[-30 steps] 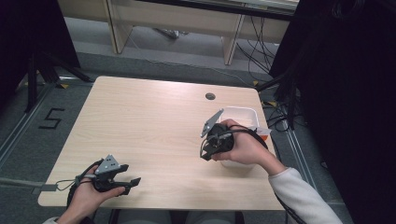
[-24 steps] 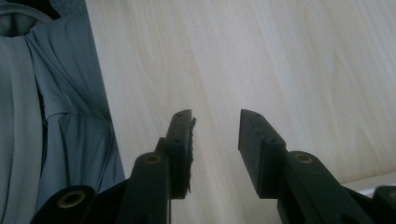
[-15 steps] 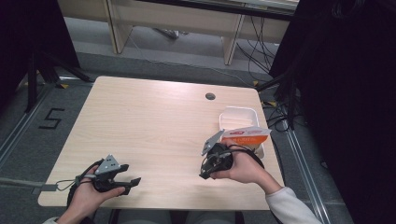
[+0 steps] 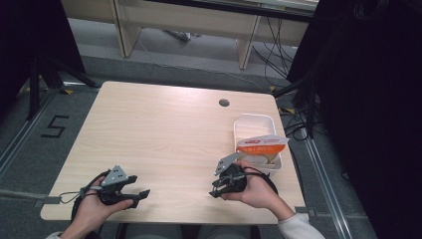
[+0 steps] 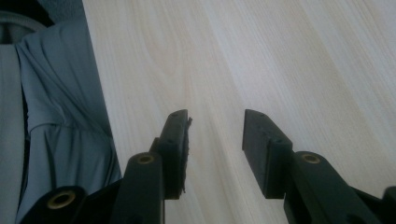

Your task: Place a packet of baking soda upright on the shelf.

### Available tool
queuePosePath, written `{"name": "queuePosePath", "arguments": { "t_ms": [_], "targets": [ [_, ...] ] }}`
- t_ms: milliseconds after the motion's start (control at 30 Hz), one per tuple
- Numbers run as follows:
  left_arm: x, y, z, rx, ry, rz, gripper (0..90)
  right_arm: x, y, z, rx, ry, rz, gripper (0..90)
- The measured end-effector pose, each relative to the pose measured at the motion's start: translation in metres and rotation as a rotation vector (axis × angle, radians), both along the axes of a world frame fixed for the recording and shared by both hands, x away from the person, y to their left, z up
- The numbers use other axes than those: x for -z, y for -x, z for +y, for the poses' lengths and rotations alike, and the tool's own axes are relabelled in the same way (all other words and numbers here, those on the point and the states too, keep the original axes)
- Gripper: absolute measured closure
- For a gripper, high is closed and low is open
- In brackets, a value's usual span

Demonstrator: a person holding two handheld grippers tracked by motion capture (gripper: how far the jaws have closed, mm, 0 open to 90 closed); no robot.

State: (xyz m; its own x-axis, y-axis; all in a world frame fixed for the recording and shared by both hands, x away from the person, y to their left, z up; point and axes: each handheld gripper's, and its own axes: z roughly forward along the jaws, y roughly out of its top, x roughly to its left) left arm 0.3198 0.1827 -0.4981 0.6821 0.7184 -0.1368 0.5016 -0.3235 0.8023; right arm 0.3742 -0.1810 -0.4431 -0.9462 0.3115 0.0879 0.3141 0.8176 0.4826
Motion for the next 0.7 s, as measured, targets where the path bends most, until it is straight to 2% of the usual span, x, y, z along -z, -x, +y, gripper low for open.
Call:
{"name": "queuePosePath", "arguments": {
  "t_ms": [67,100,133,167,267,400,433,467,700],
  "targets": [
    [0.000,0.000,-0.001,-0.011,0.017,0.001,28.4,0.005,0.001,-0.002,0.011,-0.025,-0.010,60.3],
    [0.000,0.000,-0.002,-0.011,0.019,-0.001,28.4,0.008,0.001,-0.002,0.014,-0.021,-0.014,60.1],
    [0.000,0.001,-0.002,-0.017,0.017,-0.004,28.4,0.010,0.002,-0.003,0.014,-0.013,-0.019,60.1],
    [0.000,0.000,0.000,-0.002,0.002,-0.004,28.4,0.011,0.002,-0.004,0.016,-0.023,-0.033,60.0],
    [0.000,0.000,0.000,-0.001,0.003,-0.002,28.6,0.012,0.004,-0.007,0.025,-0.033,-0.025,59.6],
    [0.000,0.001,-0.002,-0.017,0.020,0.007,28.7,0.010,0.007,-0.010,0.035,-0.036,-0.037,58.7],
    [0.000,0.001,-0.001,-0.012,0.007,0.005,28.7,0.010,0.008,-0.011,0.032,-0.037,-0.036,58.3],
    [0.000,0.001,-0.002,-0.018,0.030,0.004,28.8,0.009,0.009,-0.011,0.034,-0.036,-0.034,57.9],
    [-0.001,0.001,-0.001,-0.019,0.023,-0.007,28.9,0.001,0.013,-0.017,0.033,-0.037,-0.051,56.3]
  ]
}}
